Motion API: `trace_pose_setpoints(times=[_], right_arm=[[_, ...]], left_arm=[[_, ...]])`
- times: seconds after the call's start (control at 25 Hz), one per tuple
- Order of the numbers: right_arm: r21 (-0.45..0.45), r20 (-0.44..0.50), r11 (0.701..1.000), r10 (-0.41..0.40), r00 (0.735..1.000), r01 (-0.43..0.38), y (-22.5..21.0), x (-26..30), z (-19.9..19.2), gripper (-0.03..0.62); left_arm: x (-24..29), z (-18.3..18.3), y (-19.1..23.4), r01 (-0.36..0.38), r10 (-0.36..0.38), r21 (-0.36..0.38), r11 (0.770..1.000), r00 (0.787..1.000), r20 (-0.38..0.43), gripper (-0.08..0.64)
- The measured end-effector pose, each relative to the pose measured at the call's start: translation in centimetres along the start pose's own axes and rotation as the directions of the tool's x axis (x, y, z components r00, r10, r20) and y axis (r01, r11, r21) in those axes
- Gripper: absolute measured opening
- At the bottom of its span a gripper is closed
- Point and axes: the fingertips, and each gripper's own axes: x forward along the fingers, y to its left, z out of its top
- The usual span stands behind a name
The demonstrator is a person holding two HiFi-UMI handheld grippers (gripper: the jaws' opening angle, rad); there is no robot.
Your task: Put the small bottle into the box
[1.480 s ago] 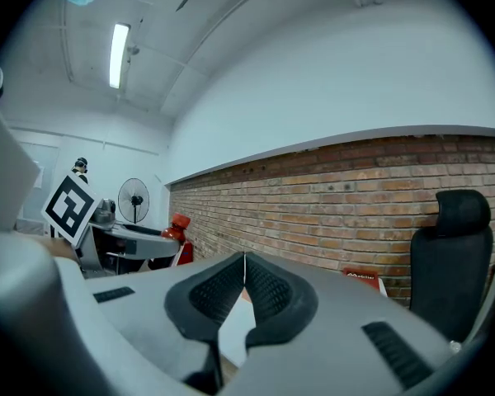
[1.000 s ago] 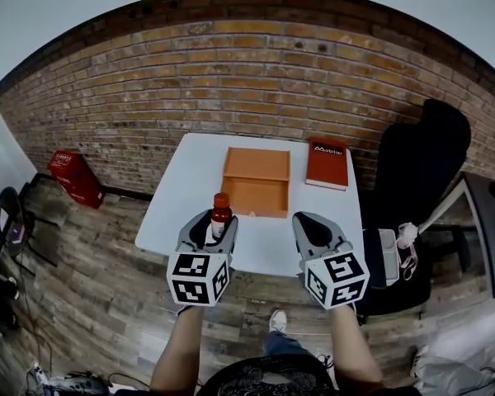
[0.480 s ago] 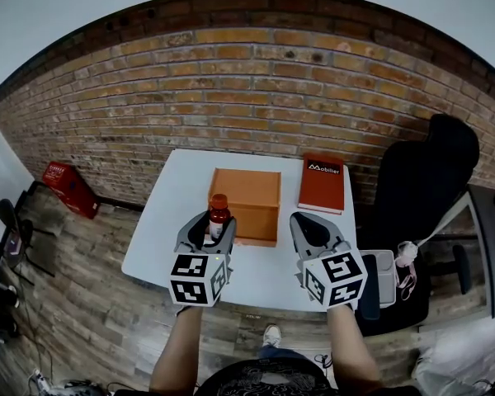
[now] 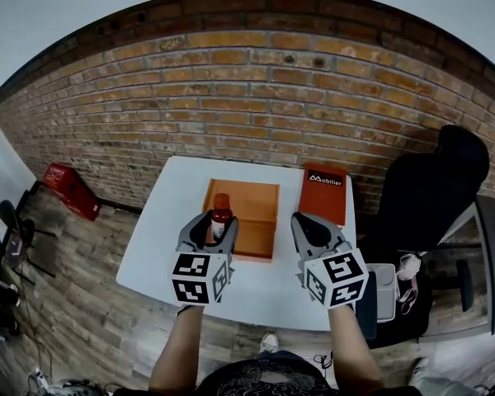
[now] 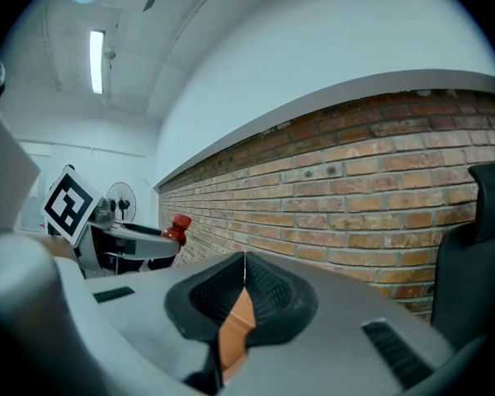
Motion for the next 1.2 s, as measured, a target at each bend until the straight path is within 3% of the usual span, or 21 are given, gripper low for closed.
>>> trace_pose_setpoints(times=[0.6,1.2], right_arm=[[0.017,0.018,1.000,-0.008,1.000,0.007,-2.2,1.9,0.5,0.020],[0.019,0.009,0.985,-0.173,0.985,0.173,-3.4,4.2,1.3,0.020]], left_arm=[[2.5,1.0,0.2,0.004,-0.004,0.016,1.000,1.000,-0.006,0.219],[7.0,1.7,1.7,0.177,-0.176,0.043,0.983,0.984,-0.017,0.219]])
